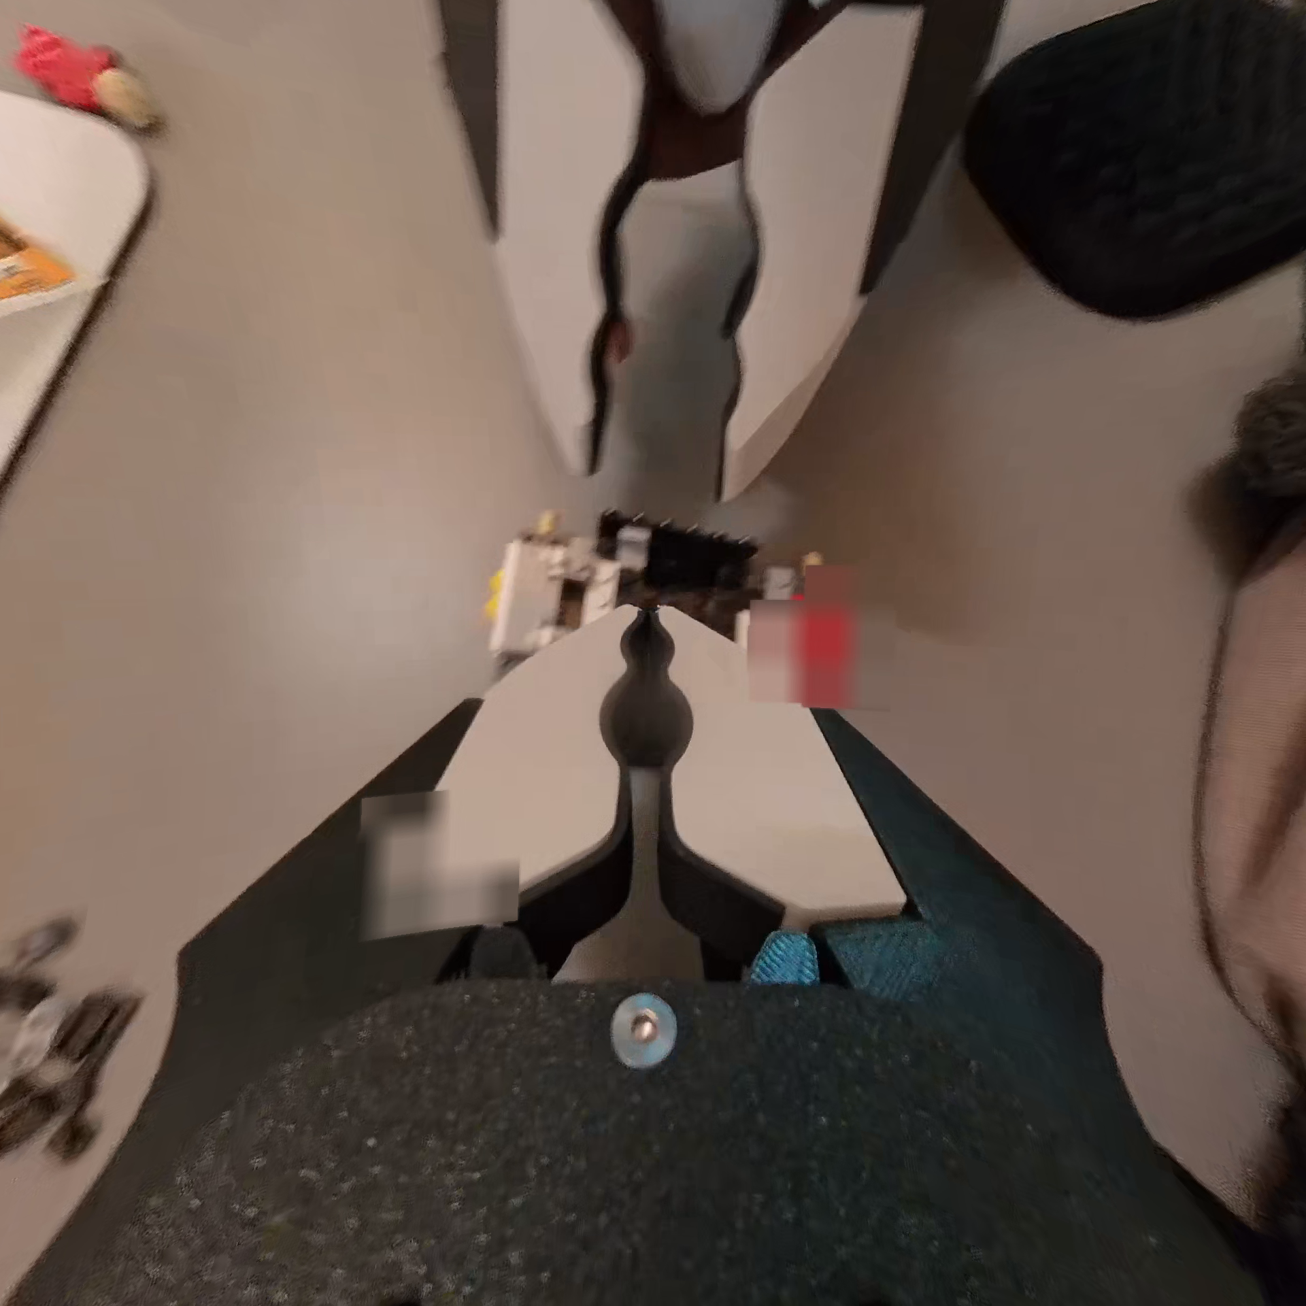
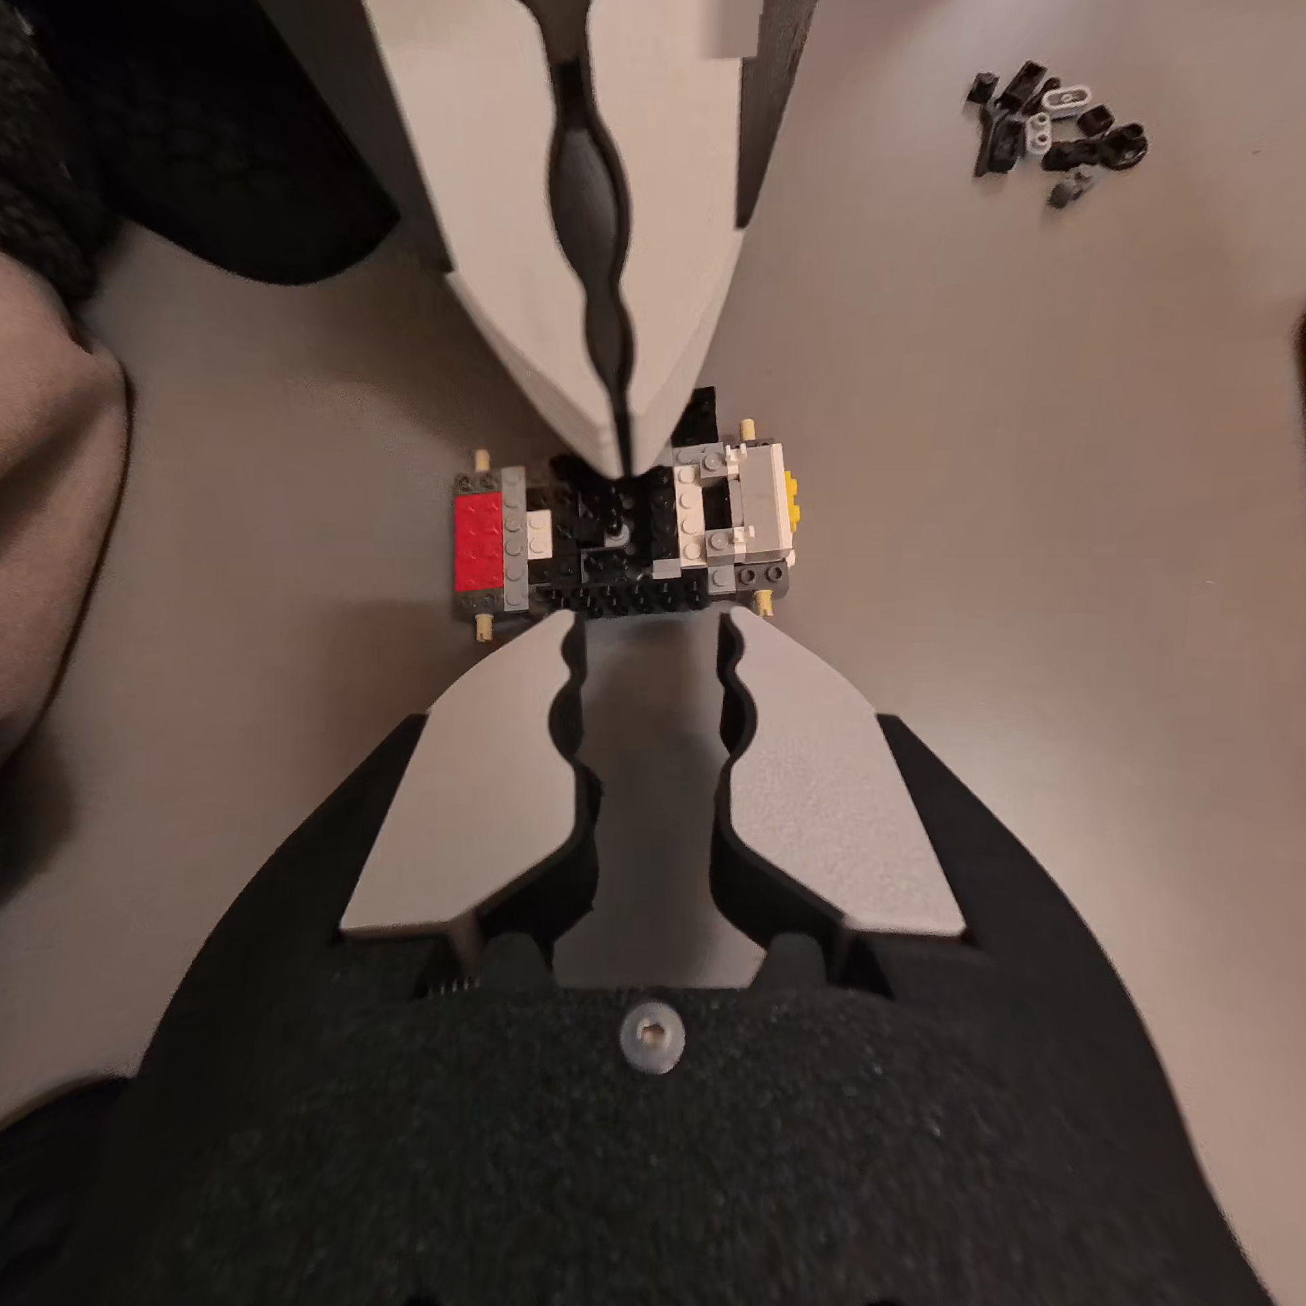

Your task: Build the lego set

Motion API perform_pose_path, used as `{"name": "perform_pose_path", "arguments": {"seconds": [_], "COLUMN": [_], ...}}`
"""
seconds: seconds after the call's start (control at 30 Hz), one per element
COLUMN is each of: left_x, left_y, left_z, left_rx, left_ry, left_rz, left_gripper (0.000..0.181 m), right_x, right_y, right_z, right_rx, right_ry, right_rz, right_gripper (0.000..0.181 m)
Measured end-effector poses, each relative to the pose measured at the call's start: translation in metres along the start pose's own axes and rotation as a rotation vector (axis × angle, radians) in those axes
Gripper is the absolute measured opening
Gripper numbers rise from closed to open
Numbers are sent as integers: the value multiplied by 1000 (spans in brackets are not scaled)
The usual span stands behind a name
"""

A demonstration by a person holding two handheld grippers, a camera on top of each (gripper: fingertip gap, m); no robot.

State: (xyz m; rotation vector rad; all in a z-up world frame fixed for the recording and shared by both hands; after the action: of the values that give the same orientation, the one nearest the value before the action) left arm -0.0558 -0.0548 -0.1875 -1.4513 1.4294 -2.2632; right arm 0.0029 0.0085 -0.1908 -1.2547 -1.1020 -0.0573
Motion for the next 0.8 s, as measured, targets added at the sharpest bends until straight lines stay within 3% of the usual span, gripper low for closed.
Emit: {"name": "perform_pose_path", "arguments": {"seconds": [0.1, 0.23, 0.33, 0.53, 0.63, 0.8], "left_x": [4, 1, 1, 12, 6, 2], "left_y": [15, 17, 18, 20, 24, 25], "left_z": [-18, -19, -19, -23, -22, -24], "left_rx": [37, 55, 41, 46, 66, 69], "left_ry": [-68, -52, -49, -18, 29, 31], "left_rz": [-45, -34, -34, 0, 9, 15], "left_gripper": [18, 20, 21, 30, 32, 30], "right_x": [1, 2, -3, -9, -15, -19], "right_y": [-5, -10, -8, -5, -3, -4], "right_z": [10, 29, 30, 16, 11, 11], "right_rx": [-20, 14, 118, 193, 263, 413], "right_ry": [23, 35, -49, -111, -104, -68], "right_rz": [32, 17, -11, 18, -29, -98], "right_gripper": [21, 8, 1, 10, 20, 18]}}
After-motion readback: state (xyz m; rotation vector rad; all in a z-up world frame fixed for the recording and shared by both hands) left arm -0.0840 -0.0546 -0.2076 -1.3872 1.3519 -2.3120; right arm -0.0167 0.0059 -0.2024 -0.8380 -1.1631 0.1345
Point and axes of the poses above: each gripper's, where its closed fingertips meet, x back along the fingers, y out of its underside, z = x × y across the jaws, the point moved 4 cm from there along x, back along the fingers, and after that the axes turned 4 degrees about z, right-handed, at the moved point
